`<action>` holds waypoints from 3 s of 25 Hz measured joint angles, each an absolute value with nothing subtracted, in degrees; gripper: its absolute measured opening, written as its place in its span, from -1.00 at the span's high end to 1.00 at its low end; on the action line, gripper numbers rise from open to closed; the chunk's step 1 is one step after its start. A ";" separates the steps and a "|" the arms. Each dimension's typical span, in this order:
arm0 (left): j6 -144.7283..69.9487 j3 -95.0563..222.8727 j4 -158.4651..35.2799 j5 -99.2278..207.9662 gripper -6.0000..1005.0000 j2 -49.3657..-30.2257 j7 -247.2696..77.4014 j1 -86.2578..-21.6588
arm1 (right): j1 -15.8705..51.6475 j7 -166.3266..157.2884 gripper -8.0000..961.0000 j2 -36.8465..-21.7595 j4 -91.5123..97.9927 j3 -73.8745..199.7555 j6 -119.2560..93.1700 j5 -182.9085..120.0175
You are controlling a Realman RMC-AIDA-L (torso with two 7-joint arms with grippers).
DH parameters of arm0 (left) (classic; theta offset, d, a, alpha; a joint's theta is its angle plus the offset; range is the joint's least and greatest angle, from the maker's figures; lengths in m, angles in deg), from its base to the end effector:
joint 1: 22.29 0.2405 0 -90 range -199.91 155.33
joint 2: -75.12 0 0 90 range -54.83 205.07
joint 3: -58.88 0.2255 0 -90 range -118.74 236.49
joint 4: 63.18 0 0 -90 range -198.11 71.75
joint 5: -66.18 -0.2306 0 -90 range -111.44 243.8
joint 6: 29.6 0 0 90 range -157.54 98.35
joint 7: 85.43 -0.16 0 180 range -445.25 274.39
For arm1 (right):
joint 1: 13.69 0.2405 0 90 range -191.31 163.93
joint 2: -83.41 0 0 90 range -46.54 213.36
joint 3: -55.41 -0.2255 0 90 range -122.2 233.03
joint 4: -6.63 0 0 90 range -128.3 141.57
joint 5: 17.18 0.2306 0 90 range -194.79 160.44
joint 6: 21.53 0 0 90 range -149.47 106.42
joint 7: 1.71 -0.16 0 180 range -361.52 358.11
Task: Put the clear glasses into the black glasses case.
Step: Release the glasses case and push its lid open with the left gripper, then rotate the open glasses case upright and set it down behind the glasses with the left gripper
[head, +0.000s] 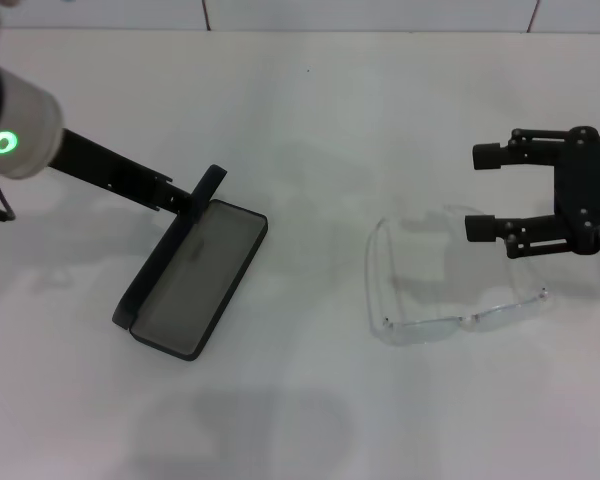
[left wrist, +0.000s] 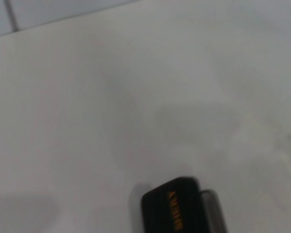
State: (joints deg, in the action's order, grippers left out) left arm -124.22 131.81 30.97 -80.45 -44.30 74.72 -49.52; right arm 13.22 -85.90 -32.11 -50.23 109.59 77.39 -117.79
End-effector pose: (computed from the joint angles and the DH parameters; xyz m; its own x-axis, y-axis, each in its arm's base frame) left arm -0.1468 0.3483 0.0572 0.6138 0.7872 0.0598 0.7070 -0.5144 -0.4852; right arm 0.1798 0.3355 0.0533 0.8658 -0.0820 -0.4935 -0.1638 -0.9786 -0.1247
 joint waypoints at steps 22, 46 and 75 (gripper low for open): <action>-122.89 141.00 23.33 -89.28 -0.51 -44.53 81.03 -54.13 | 13.57 -84.34 -0.67 -32.09 -46.71 109.55 75.56 -115.88; -122.47 141.32 25.21 -88.93 0.44 -44.49 79.29 -53.90 | 13.77 -83.00 -0.67 -32.07 -45.83 109.55 74.04 -115.88; -113.10 145.43 28.53 -89.69 0.60 -44.42 48.29 -55.36 | 13.12 -81.17 -0.66 -32.20 -39.95 109.59 75.42 -112.27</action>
